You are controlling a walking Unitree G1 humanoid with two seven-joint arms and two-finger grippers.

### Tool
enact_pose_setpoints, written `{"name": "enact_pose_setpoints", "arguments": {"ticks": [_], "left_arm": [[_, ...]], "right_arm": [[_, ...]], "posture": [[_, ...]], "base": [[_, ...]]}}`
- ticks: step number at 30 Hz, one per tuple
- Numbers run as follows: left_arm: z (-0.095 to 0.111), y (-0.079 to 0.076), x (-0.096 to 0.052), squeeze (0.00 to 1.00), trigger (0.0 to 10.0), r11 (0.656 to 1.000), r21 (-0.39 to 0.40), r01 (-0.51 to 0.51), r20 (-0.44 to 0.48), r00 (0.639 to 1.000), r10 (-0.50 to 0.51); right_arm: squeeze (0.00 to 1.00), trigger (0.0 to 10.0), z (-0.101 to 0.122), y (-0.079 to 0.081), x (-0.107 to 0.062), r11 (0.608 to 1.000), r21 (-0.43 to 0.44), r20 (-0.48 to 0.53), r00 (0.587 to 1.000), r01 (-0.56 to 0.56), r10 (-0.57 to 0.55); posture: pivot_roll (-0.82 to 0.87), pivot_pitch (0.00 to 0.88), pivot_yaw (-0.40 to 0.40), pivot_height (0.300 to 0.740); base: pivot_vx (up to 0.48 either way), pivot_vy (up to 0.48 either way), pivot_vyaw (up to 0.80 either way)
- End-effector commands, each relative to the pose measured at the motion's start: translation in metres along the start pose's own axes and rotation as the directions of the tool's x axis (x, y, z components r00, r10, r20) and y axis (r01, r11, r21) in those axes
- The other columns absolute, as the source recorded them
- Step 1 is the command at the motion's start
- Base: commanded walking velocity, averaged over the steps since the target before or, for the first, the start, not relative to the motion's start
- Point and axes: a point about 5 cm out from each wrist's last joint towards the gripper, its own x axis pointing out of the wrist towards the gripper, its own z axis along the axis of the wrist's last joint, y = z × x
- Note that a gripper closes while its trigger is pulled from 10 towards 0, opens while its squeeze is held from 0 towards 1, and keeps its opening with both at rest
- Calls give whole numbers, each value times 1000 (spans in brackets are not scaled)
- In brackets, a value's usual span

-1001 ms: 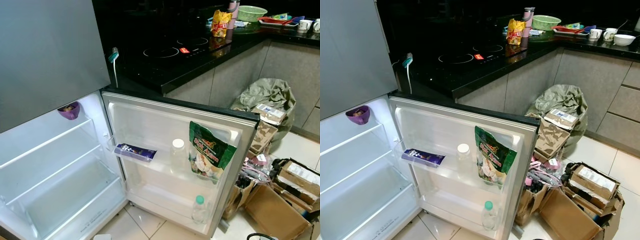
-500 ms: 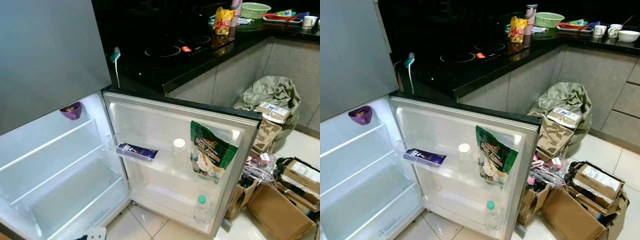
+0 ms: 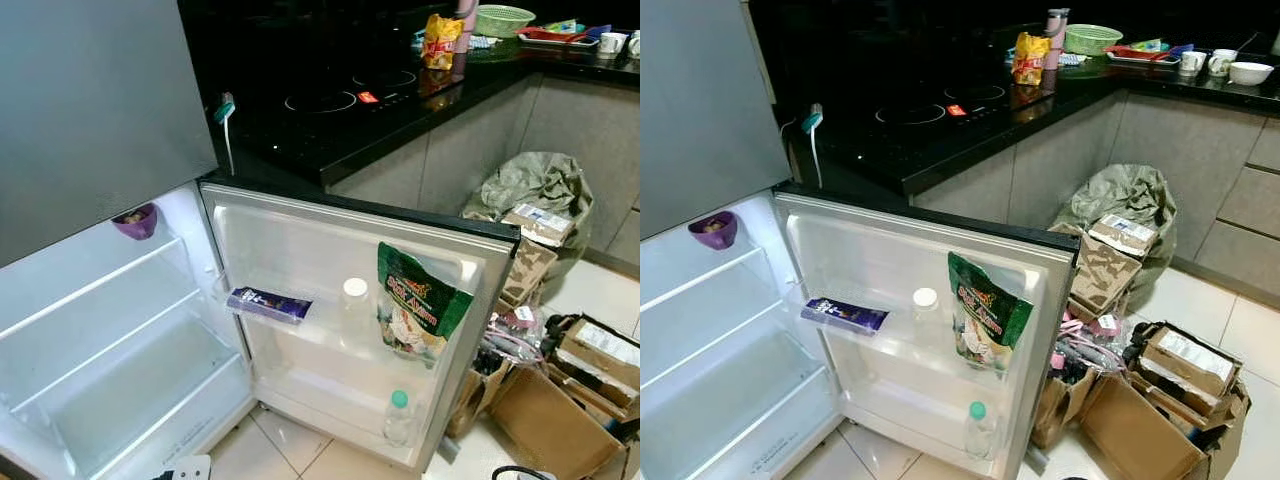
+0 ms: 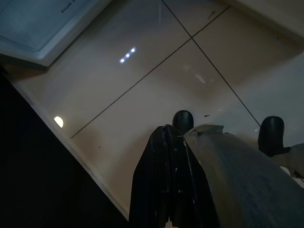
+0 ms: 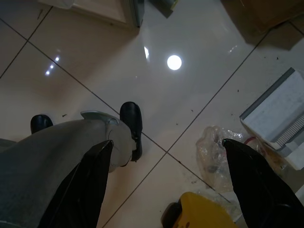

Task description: Restocking fridge

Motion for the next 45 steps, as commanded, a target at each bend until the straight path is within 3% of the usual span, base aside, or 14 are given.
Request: {"name": "enact_pose_setpoints", "arguments": {"ticks": [1, 5, 12, 20, 24, 25, 26, 32, 45], "left_arm": [[1, -6, 1, 0, 10000, 1000, 3, 16, -7, 1000, -15], [10, -12, 4, 0, 10000, 998, 46, 41, 3, 999, -42], [7, -12, 3, 0, 10000, 993, 92, 68, -16, 998, -67], [-2, -1, 0, 0, 10000, 998, 37, 43, -31, 999, -42], [-12, -10, -1, 0, 10000, 998, 17, 58, -57, 997, -57], [-12, -10, -1, 0, 10000, 998, 17, 58, -57, 997, -57], [-10, -20, 1, 0, 10000, 996, 21, 86, -48, 995, -85], [-5, -30, 3, 0, 10000, 994, -3, 111, -27, 993, -111], [-12, -26, 1, 0, 10000, 993, -13, 115, -51, 992, -116]], "right_arm": [[0, 10000, 7, -2, 1, 1000, 5, 14, 1000, 5, -5], [0, 10000, 20, -5, 2, 1000, -20, 50, 999, 2, -1], [0, 10000, 18, -6, 1, 1000, -19, 46, 999, 6, -5], [0, 10000, 7, 6, 2, 998, -60, 5, 1000, -29, 29], [0, 10000, 6, 10, 2, 995, -94, 2, 999, -46, 47], [0, 10000, 6, 10, 2, 995, -94, 2, 999, -46, 47], [0, 10000, 10, 13, 3, 990, -125, 6, 998, -64, 65], [0, 10000, 18, 19, 5, 983, -166, 10, 996, -83, 86], [0, 10000, 28, 27, 7, 978, -186, 29, 994, -94, 101]], "posture": [[-80, 0, 23, 740], [-122, 0, 31, 740], [-126, 0, 26, 740], [-124, 0, 20, 740], [-137, 0, 23, 740], [-137, 0, 23, 740], [-115, 0, 1, 740], [-100, 7, -10, 740], [-109, 9, 10, 740]], "base": [[0, 0, 0], [0, 0, 0], [0, 0, 0], [0, 0, 0], [0, 0, 0], [0, 0, 0], [0, 0, 0], [0, 0, 0], [0, 0, 0]]}}
